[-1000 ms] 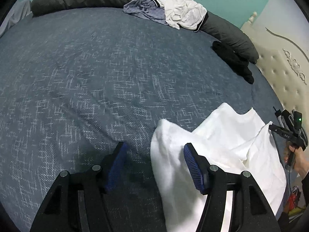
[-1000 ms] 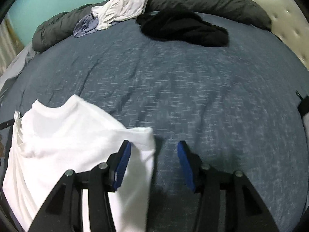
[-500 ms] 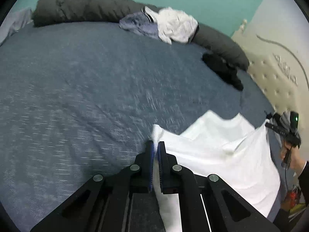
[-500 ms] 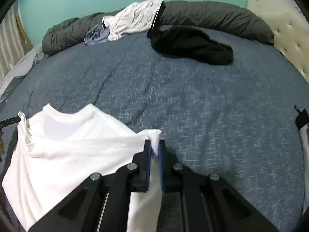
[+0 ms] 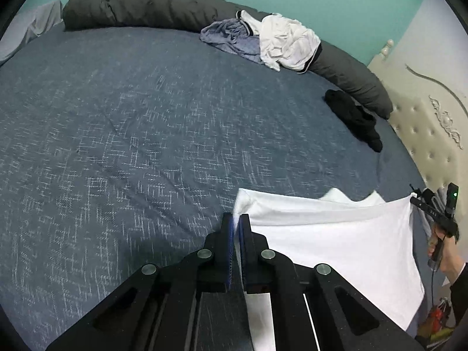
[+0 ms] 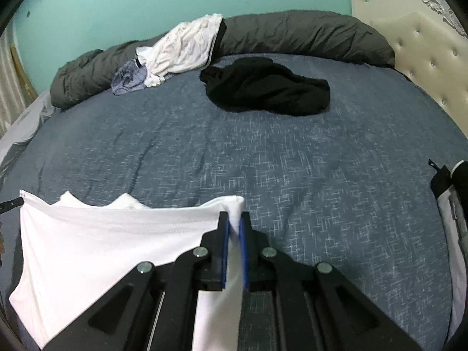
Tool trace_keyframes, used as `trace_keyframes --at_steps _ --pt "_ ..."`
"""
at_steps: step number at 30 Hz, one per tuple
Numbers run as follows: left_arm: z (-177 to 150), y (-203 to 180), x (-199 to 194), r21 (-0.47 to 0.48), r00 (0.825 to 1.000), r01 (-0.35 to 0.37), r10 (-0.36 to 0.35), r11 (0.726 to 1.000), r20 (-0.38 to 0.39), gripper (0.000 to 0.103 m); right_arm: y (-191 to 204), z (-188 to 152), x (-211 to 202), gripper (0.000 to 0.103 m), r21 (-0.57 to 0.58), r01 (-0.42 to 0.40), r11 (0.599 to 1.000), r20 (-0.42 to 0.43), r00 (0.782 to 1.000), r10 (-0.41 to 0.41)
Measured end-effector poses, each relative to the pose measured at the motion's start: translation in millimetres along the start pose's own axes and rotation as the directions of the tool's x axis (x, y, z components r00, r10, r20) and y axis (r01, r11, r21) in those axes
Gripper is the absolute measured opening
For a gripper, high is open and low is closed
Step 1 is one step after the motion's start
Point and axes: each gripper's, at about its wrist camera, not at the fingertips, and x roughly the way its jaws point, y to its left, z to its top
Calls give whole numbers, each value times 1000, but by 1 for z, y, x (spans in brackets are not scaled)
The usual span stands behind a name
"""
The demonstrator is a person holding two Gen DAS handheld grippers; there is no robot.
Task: Fold clothes
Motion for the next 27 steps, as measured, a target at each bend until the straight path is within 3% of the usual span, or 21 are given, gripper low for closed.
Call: trace_keyframes --at_steps 5,7,9,11,13,14,22,27 --pt "-4 -1 20 2 997 -41 41 999 -58 8 0 -5 30 7 21 48 999 -87 995 -46" --pt "-8 -1 20 -2 997 -50 50 999 -67 21 1 -8 39 10 26 68 997 -114 991 -64" --pt "-14 1 11 -17 997 -44 43 999 -60 51 0 -12 32 14 37 73 997 -99 993 -69" --pt "-23 2 0 -35 998 -22 20 999 -62 53 -6 -23 18 24 61 57 997 -95 994 -51" --pt "-35 1 -12 -36 997 -1 -2 999 -83 53 -12 -33 3 42 86 40 996 -91 995 -32" --pt "-43 0 -19 -30 995 7 -10 1000 -101 53 -15 -38 -4 46 98 32 995 -88 996 -23" --pt "-108 -13 -64 -54 974 93 -102 994 -202 53 -40 -80 -61 47 193 -28 981 -74 996 43" --pt "-140 -18 -78 -85 959 102 -121 991 -256 53 -57 -116 -94 47 299 -24 954 -79 996 50"
